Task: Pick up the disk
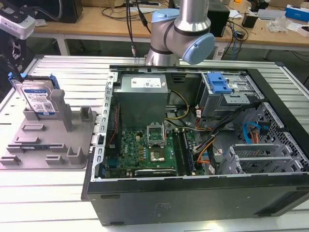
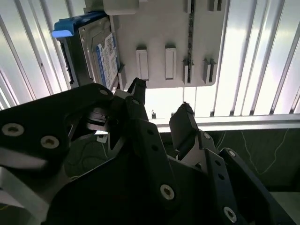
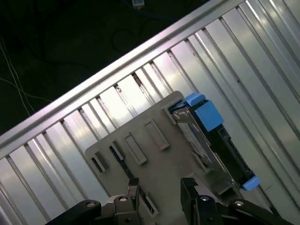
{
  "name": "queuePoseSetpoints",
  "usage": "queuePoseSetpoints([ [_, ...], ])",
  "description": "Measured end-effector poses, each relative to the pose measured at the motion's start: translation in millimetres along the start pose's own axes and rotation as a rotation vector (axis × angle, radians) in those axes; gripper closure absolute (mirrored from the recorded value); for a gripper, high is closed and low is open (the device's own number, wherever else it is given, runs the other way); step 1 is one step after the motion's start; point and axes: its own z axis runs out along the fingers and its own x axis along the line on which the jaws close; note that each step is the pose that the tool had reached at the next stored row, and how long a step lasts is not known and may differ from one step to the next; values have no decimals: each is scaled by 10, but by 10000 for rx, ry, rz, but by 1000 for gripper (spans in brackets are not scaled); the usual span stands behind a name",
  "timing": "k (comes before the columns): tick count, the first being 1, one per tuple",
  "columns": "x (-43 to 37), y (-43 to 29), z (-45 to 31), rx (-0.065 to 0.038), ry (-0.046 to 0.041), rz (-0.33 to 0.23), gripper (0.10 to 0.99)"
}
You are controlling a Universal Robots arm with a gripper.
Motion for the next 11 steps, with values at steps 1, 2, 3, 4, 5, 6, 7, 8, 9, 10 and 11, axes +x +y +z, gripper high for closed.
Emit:
queuePoseSetpoints([
  [1, 0, 0, 0, 3, 5, -191, 604],
  [2, 0, 0, 0, 10, 9, -401, 604],
  [3, 0, 0, 0, 19, 9, -570, 604],
  [4, -1, 0, 1, 44, 4, -831, 604],
  [5, -1, 0, 0, 76, -3, -1108, 604],
  [6, -1, 0, -1, 93, -8, -1253, 604],
  [7, 0, 0, 0, 132, -21, -1560, 604],
  [8, 0, 0, 1, 175, -33, -1918, 604],
  [9, 0, 0, 2, 204, -42, -2115, 604],
  [10, 0, 0, 3, 225, -49, -2251, 604],
  [11, -1, 0, 7, 269, -59, -2616, 604],
])
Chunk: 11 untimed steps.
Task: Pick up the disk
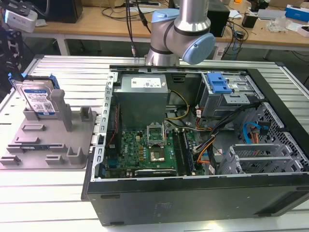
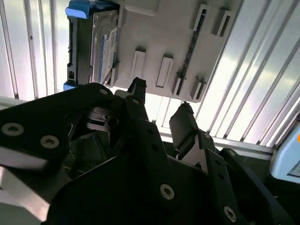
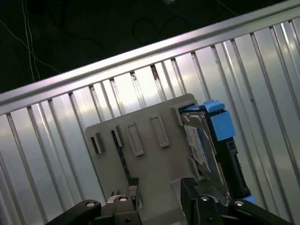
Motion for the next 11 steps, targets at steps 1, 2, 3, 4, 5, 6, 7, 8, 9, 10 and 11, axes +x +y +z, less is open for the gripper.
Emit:
queuePoseSetpoints([
  [1, 0, 0, 2, 7, 7, -143, 604],
  [2, 0, 0, 3, 10, 18, -287, 604],
  [3, 0, 0, 6, 13, 34, -486, 604],
  [4, 0, 0, 9, 15, 44, -638, 604],
  [5, 0, 0, 15, 14, 63, -1097, 604],
  [6, 0, 0, 20, 14, 72, -1435, 604],
  [7, -1, 0, 22, 13, 76, -1610, 604],
  [8, -1, 0, 24, 12, 78, -1744, 604],
  [9, -1, 0, 28, 12, 89, -2044, 604],
  [10, -2, 1, 31, 12, 105, -2261, 604],
  [11, -1, 1, 32, 14, 116, -2311, 604],
])
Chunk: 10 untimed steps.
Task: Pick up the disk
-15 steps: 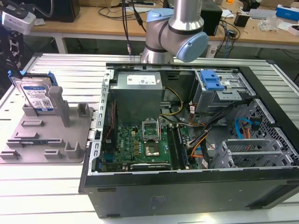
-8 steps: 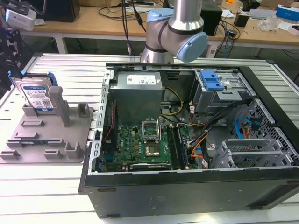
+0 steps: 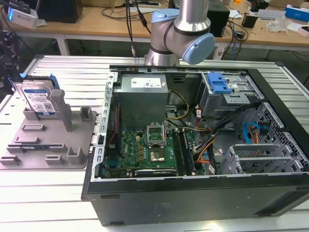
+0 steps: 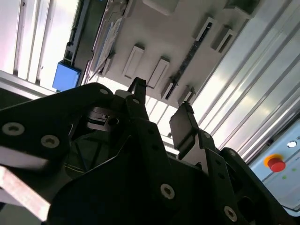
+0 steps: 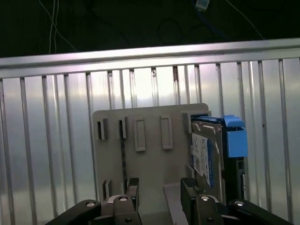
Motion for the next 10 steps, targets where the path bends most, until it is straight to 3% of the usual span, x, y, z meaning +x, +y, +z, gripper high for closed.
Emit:
queuePoseSetpoints([
  [3, 0, 0, 0, 0, 1, -3, 604],
  [5, -54, 3, 1, 6, 49, -3, 604],
  [8, -293, 19, 1, 11, 170, -60, 604],
  [10, -442, 32, 3, 13, 189, -178, 604],
])
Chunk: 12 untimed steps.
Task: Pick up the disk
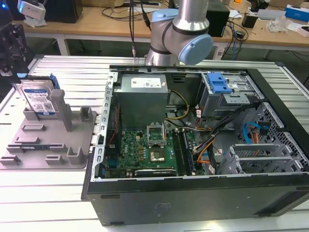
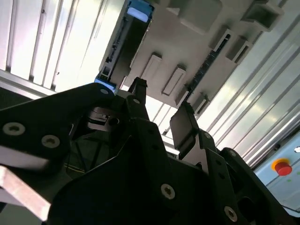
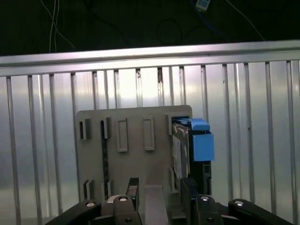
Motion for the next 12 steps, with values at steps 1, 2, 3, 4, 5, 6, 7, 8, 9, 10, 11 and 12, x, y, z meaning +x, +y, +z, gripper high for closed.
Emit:
queuePoseSetpoints([
  [1, -32, 2, 1, 2, 2, -30, 604],
  [2, -67, 5, 1, 2, 6, -59, 604],
  [3, -113, 9, 1, 4, 10, -101, 604],
  [4, -146, 11, 1, 4, 12, -131, 604],
  [5, -210, 17, 3, 4, 14, -180, 604],
  [6, -244, 43, 15, 6, 14, -215, 604],
  [7, -245, 66, 22, 6, 14, -223, 604],
  [8, -245, 98, 33, 6, 14, -229, 604],
  [9, -242, 164, 50, 5, 14, -238, 604],
  [10, -241, 204, 61, 7, 13, -245, 604],
  [11, -243, 226, 69, 7, 14, -252, 604],
  [12, -247, 236, 85, 9, 13, -267, 604],
])
